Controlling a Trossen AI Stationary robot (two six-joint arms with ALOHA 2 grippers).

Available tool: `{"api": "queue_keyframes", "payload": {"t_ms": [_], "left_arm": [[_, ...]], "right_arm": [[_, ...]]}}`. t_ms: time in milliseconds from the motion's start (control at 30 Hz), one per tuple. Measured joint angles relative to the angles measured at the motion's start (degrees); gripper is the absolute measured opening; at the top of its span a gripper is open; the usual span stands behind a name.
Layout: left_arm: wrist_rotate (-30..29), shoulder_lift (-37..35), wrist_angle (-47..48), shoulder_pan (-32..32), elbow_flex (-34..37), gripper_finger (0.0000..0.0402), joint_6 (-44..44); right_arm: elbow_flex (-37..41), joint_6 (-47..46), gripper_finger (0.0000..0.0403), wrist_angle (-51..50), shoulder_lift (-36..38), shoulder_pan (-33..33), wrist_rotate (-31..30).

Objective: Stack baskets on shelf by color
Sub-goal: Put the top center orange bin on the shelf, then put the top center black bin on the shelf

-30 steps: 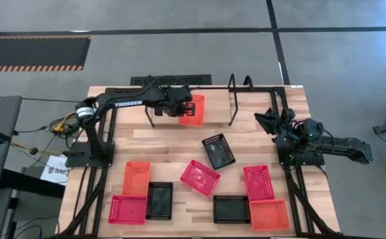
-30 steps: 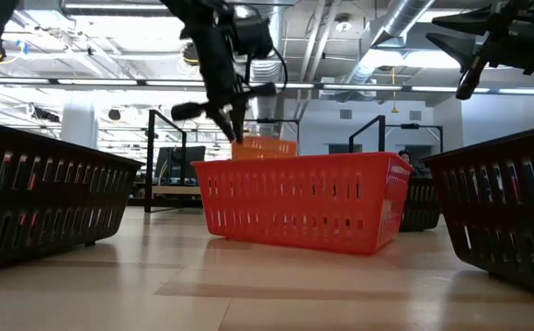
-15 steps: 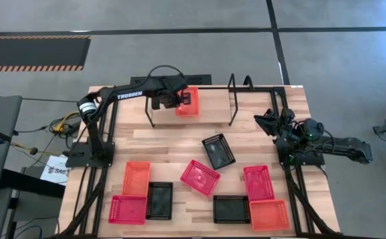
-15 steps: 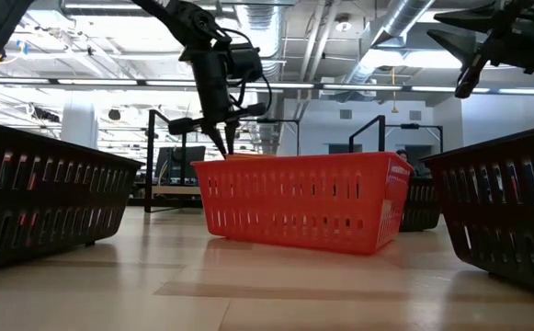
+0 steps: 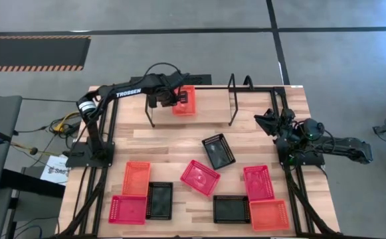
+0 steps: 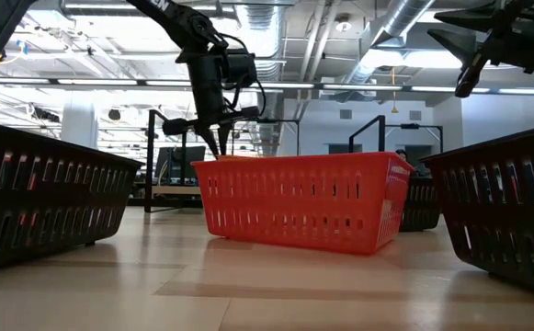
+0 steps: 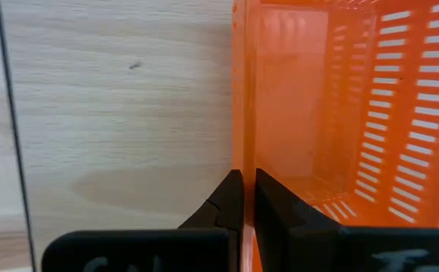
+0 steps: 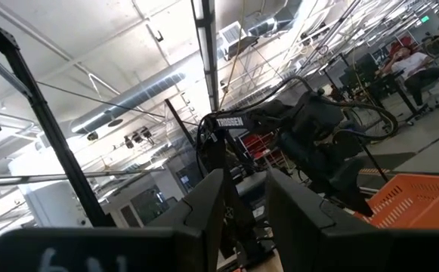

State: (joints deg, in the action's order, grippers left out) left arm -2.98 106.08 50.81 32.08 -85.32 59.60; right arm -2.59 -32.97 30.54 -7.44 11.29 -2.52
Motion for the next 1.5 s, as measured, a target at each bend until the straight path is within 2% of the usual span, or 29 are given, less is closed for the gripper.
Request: {"api": "queue_keyframes", "payload": {"t_ms": [300,500,633,833,1067,1133,1200,1300,1333,1433,1500], "left_arm": [[-1.8,0.0,0.0,-0.8,0.0,0.0016,-3.4],[-2.7,0.0,-0.6,-1.1,0.0,0.0069,-4.2],[-0.3,0.0,-1.5,-1.1,-1.1,0.0111,-6.0],[4.3,0.0,-1.8,-1.5,-7.0,0.0147,-9.9],[4.3,-0.1,1.2,-3.5,-17.5,0.0151,-15.3],[4.3,-0.1,2.8,-5.1,-21.2,0.0151,-18.0],[4.0,-0.1,4.3,-7.4,-25.2,0.0151,-20.6],[-0.9,-0.1,8.3,-11.8,-31.4,0.0151,-23.9],[-3.5,-0.1,10.0,-13.4,-33.7,0.015,-24.7],[-13.3,-0.1,16.6,-18.3,-40.3,0.0145,-25.7],[-19.6,-0.1,22.2,-21.5,-43.8,0.0139,-25.2]], "right_arm": [[0.0,0.1,0.0123,0.6,0.0,0.0,0.0],[0.0,0.3,0.0123,1.5,0.0,0.0,1.1],[0.0,0.4,0.0123,1.4,0.0,0.0,1.1],[0.0,0.5,0.0123,1.2,0.0,0.0,1.1],[0.0,0.5,0.0122,0.9,0.0,0.0,1.1],[0.0,0.1,0.0114,-0.7,0.0,0.0,1.1],[-0.8,-0.9,0.0088,-5.3,-0.5,0.0,2.0],[-5.0,-0.3,0.0024,-11.5,-3.1,0.0,5.4],[-7.1,1.6,0.0014,-12.6,-4.5,0.0,6.3],[-14.4,6.6,0.0012,-18.0,-9.1,0.0,7.7],[-20.1,9.7,0.0006,-26.1,-11.6,0.0,8.5]]}}
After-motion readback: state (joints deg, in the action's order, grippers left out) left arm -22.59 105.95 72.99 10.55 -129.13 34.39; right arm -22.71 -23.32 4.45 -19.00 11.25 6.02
